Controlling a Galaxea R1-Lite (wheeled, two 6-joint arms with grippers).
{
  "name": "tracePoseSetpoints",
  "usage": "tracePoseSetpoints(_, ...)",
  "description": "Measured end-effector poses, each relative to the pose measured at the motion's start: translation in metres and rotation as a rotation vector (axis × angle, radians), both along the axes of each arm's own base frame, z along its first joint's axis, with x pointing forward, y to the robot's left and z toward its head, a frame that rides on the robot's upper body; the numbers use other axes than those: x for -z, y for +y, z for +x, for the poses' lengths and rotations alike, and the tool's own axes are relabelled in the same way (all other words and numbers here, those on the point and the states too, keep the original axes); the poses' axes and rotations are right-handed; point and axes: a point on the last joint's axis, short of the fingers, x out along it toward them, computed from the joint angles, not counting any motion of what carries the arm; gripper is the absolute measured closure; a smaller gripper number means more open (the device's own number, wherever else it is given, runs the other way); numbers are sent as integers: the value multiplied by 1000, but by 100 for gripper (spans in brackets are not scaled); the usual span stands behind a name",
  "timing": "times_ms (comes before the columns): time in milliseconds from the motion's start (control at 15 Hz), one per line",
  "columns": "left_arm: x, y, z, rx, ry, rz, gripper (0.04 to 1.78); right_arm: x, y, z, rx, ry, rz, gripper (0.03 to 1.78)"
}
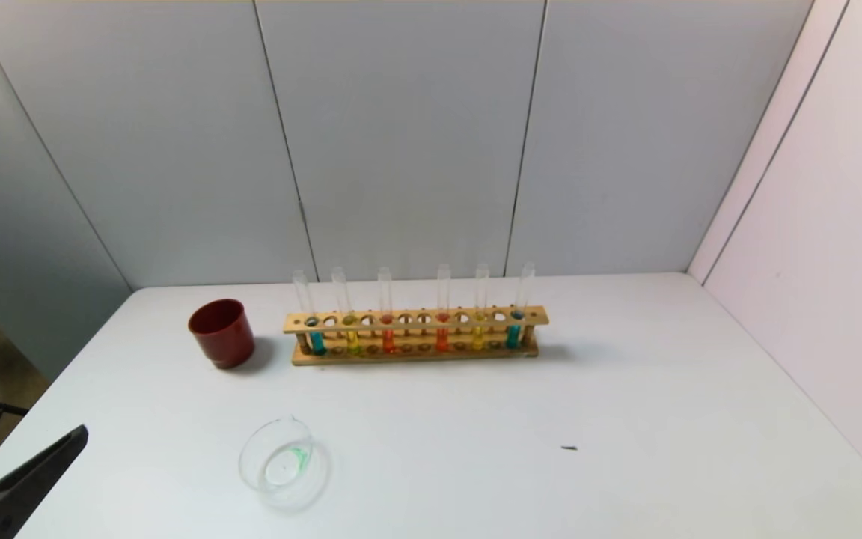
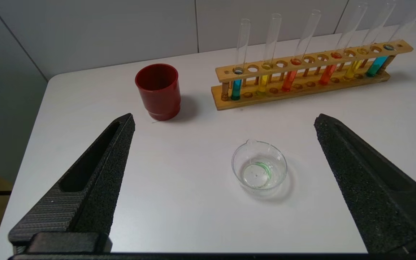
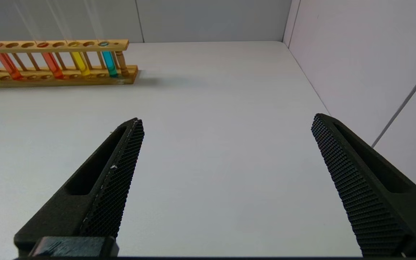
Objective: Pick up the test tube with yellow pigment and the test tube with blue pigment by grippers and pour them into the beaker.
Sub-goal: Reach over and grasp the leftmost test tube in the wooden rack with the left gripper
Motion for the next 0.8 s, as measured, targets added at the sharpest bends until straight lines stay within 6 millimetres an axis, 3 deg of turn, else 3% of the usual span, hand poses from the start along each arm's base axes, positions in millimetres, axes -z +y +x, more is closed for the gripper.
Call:
tracePoseSetpoints(400,-21,-10,85,75,18,-5,7,0,0,0,0,0,0,11)
tracePoseSetpoints(800,-3,-34,159,125,52,5,7,0,0,0,0,0,0,11)
